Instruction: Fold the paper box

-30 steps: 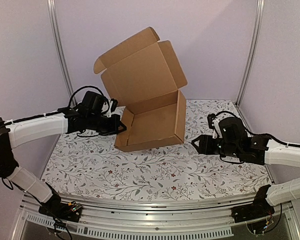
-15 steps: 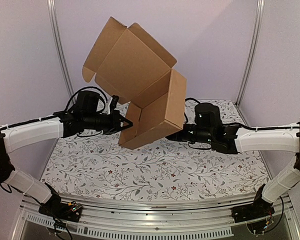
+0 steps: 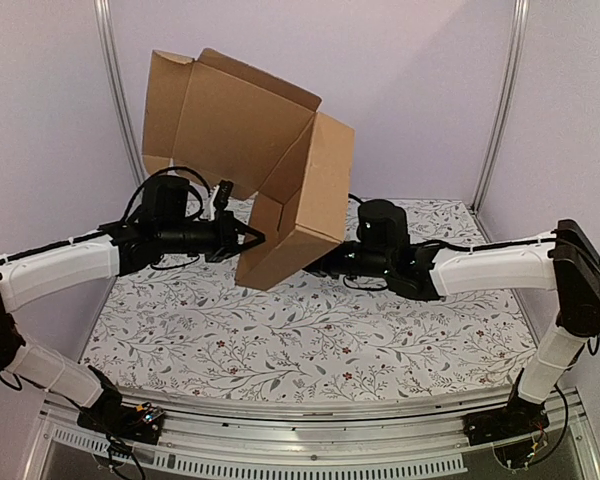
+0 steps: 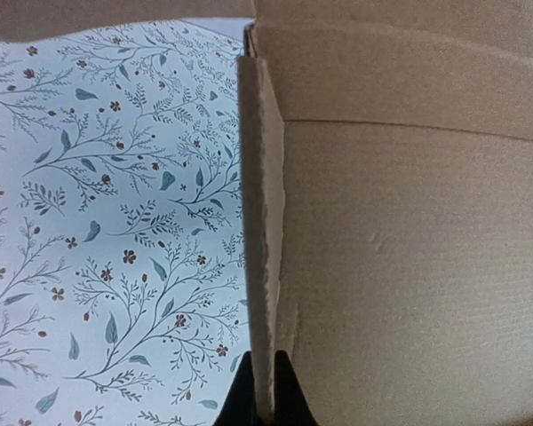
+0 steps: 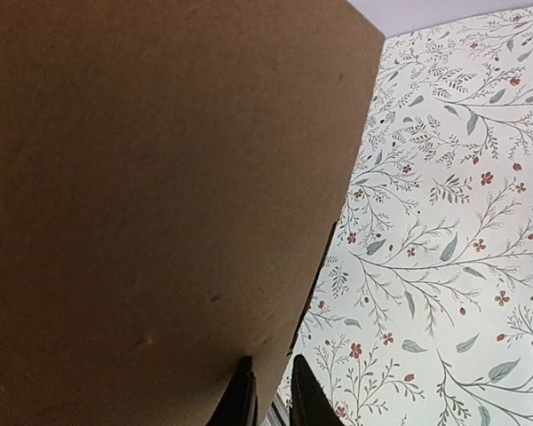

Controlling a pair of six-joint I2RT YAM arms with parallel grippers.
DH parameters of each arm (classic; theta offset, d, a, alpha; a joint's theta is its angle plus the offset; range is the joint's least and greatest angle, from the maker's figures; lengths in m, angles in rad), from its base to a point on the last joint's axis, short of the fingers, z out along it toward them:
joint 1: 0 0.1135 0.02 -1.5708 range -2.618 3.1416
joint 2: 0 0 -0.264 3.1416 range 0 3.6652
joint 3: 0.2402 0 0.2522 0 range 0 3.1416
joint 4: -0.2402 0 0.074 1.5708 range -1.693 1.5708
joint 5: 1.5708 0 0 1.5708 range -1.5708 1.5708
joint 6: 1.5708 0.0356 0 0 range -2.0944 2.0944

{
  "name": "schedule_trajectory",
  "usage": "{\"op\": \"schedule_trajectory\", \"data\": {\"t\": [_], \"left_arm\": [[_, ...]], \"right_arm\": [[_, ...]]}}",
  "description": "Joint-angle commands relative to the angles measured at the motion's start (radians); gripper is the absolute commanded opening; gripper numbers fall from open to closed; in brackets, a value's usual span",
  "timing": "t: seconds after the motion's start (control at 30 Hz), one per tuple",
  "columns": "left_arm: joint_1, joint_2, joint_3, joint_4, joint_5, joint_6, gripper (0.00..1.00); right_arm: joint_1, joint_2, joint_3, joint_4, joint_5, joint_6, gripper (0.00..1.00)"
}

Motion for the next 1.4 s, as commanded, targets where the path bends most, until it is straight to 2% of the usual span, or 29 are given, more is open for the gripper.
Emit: {"op": "schedule_trajectory", "data": {"t": [0.0, 0.47, 0.97, 1.07, 1.17, 1.37], "left_arm": [[0.005, 0.000, 0.018, -0.001, 0.017, 0.005, 0.00], [-0.049, 0.062, 0.093, -0.145, -0.039, 0.090, 0.00], [-0.093, 0.150, 0.162, -0.199, -0.052, 0.118, 0.00], [-0.092, 0.148, 0.172, -0.220, -0.068, 0.126, 0.00], [-0.085, 0.143, 0.187, -0.255, -0.091, 0.146, 0.00], [-0.073, 0.142, 0.188, -0.286, -0.116, 0.160, 0.00]], "right_arm": [[0.024, 0.033, 0.055, 0.073, -0.067, 0.044, 0.13], [0.043, 0.058, 0.144, 0.114, -0.106, 0.071, 0.10], [0.053, 0.069, 0.214, 0.106, -0.133, 0.053, 0.08], [0.053, 0.059, 0.188, 0.083, -0.117, 0.034, 0.08], [0.051, 0.039, 0.147, 0.006, -0.068, -0.001, 0.13], [0.024, -0.012, 0.012, -0.059, -0.011, -0.047, 0.15]]}}
